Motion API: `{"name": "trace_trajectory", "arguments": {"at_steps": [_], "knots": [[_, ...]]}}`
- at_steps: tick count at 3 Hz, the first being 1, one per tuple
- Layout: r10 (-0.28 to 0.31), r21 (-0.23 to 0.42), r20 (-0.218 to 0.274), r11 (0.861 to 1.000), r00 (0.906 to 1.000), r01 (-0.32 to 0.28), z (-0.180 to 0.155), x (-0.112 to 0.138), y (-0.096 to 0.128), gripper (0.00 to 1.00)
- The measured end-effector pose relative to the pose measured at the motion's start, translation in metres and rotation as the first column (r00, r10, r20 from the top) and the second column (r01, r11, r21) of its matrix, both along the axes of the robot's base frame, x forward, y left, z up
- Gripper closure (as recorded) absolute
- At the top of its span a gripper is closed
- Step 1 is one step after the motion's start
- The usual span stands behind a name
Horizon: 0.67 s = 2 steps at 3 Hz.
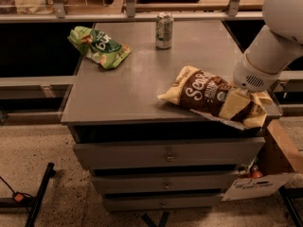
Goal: Move brown chip bag near 7up can
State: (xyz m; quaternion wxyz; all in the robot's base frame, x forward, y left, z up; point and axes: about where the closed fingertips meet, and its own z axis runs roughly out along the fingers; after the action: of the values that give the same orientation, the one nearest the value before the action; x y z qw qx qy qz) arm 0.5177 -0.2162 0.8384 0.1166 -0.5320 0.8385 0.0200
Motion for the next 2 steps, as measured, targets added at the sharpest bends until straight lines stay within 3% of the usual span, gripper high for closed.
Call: {"name": "trace_trajectory", "arguments": {"at_steps": [1, 2], "knots": [[0.0, 0.0, 0.0, 1.0, 1.0, 0.0, 0.0017, -0.0001, 0.0, 0.88], [0.0, 0.0, 0.0, 1.0, 1.0, 0.0, 0.0031, 0.0, -0.0001, 1.0]]}}
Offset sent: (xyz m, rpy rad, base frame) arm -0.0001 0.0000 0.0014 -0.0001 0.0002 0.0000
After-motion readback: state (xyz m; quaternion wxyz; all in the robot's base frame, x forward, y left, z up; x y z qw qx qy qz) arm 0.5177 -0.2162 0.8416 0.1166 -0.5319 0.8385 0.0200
